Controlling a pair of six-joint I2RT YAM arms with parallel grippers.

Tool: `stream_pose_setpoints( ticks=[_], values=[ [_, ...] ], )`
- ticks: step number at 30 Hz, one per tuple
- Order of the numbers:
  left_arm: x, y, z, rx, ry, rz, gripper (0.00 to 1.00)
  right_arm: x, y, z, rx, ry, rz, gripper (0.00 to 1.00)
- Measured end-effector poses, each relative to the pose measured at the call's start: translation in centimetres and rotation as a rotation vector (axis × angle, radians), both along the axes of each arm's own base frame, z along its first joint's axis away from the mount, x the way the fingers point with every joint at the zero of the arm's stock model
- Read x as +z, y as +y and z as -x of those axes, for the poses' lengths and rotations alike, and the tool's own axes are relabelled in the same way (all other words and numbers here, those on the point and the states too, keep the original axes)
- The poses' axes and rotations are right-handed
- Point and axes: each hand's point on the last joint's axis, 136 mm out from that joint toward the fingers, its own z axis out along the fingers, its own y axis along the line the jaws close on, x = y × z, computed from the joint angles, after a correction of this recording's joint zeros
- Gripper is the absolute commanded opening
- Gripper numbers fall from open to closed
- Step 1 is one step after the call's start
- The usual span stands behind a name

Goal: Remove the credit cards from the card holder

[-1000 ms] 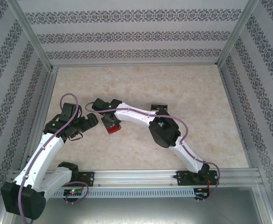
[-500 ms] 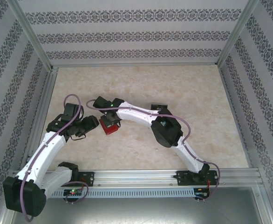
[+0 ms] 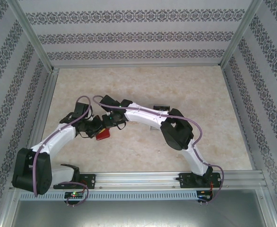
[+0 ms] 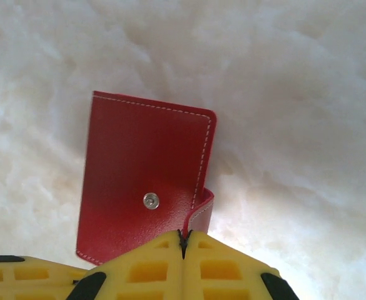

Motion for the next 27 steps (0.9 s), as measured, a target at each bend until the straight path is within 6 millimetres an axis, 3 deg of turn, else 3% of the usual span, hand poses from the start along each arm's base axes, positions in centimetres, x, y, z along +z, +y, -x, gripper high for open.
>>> stream_pose_setpoints(
  ticks=[5,7,8,11,15,17,21,27],
  values=[
    [-1.1,0.1,-0.2,0.01,0.032,-0.013,0.0,-0.2,-0.7,0.3,-0.029,0.034,-0.033,0.0],
    [-1.0,0.5,-0.2,0.017,0.028,-0.031,0.02,0.6,-0.9,0.4,-0.037,0.034,-0.056,0.0],
    [-0.8,0.7,-0.2,0.021,0.025,-0.043,0.08,1.0,-0.9,0.4,-0.04,0.033,-0.067,0.0],
    [1.0,1.7,-0.4,0.043,-0.021,-0.095,0.13,3.2,-0.7,0.2,-0.046,0.018,-0.122,0.0],
    [5.6,3.5,-1.2,0.079,-0.165,-0.175,0.57,6.4,-0.1,-0.2,-0.04,-0.012,-0.209,0.0],
    [7.7,4.3,-1.4,0.1,-0.225,-0.208,0.69,7.6,0.2,-0.2,-0.037,-0.02,-0.244,0.0],
    [8.6,5.1,-1.1,0.108,-0.251,-0.254,0.81,8.7,0.8,0.0,-0.029,-0.019,-0.288,0.0],
    [7.4,5.2,-0.3,0.093,-0.211,-0.266,0.81,8.1,0.1,0.2,-0.038,-0.016,-0.281,0.0]
  ],
)
